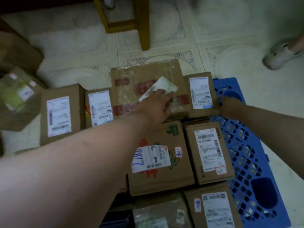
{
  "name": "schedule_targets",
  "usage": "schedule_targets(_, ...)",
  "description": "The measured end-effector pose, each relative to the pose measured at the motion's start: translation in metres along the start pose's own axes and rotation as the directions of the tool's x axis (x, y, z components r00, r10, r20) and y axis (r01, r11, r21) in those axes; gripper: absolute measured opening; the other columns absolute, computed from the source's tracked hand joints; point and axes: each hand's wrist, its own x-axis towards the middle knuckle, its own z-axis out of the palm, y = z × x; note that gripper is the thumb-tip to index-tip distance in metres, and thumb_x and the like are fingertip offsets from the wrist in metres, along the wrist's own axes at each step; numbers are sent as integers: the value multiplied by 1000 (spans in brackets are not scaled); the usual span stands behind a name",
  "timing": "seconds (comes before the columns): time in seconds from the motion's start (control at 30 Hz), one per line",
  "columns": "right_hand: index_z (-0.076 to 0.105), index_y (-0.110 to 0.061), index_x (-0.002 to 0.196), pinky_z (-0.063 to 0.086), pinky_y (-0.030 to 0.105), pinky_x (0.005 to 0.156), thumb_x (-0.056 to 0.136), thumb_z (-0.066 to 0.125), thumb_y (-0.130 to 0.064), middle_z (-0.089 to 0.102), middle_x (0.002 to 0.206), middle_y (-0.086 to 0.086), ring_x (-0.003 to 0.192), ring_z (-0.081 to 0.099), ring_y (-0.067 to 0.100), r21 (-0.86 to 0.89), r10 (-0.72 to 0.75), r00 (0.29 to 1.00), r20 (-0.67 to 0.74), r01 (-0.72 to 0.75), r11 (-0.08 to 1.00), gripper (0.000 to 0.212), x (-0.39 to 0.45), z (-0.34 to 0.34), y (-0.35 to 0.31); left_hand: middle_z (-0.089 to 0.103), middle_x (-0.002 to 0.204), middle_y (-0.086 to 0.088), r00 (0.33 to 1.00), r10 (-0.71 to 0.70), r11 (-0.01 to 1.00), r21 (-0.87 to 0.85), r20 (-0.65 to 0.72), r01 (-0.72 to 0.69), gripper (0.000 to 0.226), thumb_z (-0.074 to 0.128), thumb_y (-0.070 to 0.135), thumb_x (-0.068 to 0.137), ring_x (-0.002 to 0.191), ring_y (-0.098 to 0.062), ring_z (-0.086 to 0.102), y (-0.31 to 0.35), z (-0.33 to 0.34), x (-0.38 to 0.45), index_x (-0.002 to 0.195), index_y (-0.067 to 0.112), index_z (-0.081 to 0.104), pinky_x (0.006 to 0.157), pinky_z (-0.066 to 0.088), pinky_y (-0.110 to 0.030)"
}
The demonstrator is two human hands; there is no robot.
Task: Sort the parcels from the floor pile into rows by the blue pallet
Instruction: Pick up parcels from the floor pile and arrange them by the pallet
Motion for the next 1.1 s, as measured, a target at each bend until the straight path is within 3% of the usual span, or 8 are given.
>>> schedule_targets(0.07, 46, 7, 127, 42, 37, 62, 103, 41, -11, 44, 76, 12, 63, 42, 22, -43, 59, 998, -34, -61, 997, 31, -18, -13, -23, 21, 161, -5, 996, -70, 993, -88, 48, 74, 60, 45, 36, 99, 147, -24, 21, -15, -29, -16, 154, 27, 24, 118, 24, -36)
schedule_targets(0.1, 50, 5, 121, 46, 37, 69, 104, 39, -11, 43, 78, 13, 65, 43, 21, -48, 64, 995, -76, -67, 997, 26, -28, -20, -39, 27, 159, -4, 993, -115, 983, -139, 26, 117, 57, 47, 34, 99, 144, -24, 27, -24, -46, -27, 153, 27, 29, 116, 27, -34)
schedule_targets(0.17, 45, 3, 130, 46, 43, 97, 104, 38, -15, 49, 118, 23, 100, 54, 31, -115, -39, 985, -165, 20, 993, 33, -50, -35, -89, 40, 150, -5, 979, -203, 963, -185, -34, 193, 49, 47, 31, 99, 135, -25, 40, -51, -85, -52, 147, 31, 39, 109, 37, -34)
schedule_targets(0.23, 34, -5, 144, 39, 44, 104, 103, 37, -22, 37, 145, 21, 128, 42, 38, -82, -153, 957, -248, 137, 987, 45, -83, -45, -157, 42, 147, -7, 952, -293, 944, -183, -87, 274, 50, 46, 31, 98, 134, -26, 41, -88, -128, -83, 147, 30, 39, 109, 37, -35)
schedule_targets(0.5, 31, -17, 151, 35, 41, 109, 103, 31, -43, 38, 151, 12, 136, 38, 32, -134, -608, 776, -168, 593, 794, 55, -259, -1, -492, 45, 143, -15, 728, -663, 747, -210, -174, 630, 55, 46, 37, 96, 129, -34, 46, -242, -247, -288, 147, 20, 38, 103, 43, -40)
schedule_targets(0.73, 37, -19, 147, 36, 39, 106, 102, 33, -48, 42, 150, 10, 135, 41, 30, -68, -794, 605, 59, 796, 602, 54, -382, 156, -664, 50, 137, -17, 515, -857, 486, -306, 19, 819, 52, 44, 42, 96, 121, -34, 53, -391, -209, -468, 143, 19, 41, 96, 47, -37)
schedule_targets(0.97, 32, -20, 149, 41, 38, 104, 99, 30, -51, 37, 151, 9, 131, 44, 31, -29, -726, 620, 298, 766, 642, 58, -391, 342, -709, 43, 140, -16, 288, -931, 169, -434, 225, 885, 55, 46, 44, 97, 127, -35, 46, -493, -102, -581, 144, 16, 37, 102, 43, -40)
schedule_targets(1.1, 31, -30, 146, 50, 39, 88, 97, 39, -50, 52, 135, 11, 112, 58, 33, -17, -648, 645, 404, 714, 700, 54, -388, 434, -708, 38, 145, -16, 249, -890, 20, -512, 382, 858, 62, 48, 41, 97, 128, -34, 47, -524, -41, -610, 148, 13, 30, 99, 45, -37)
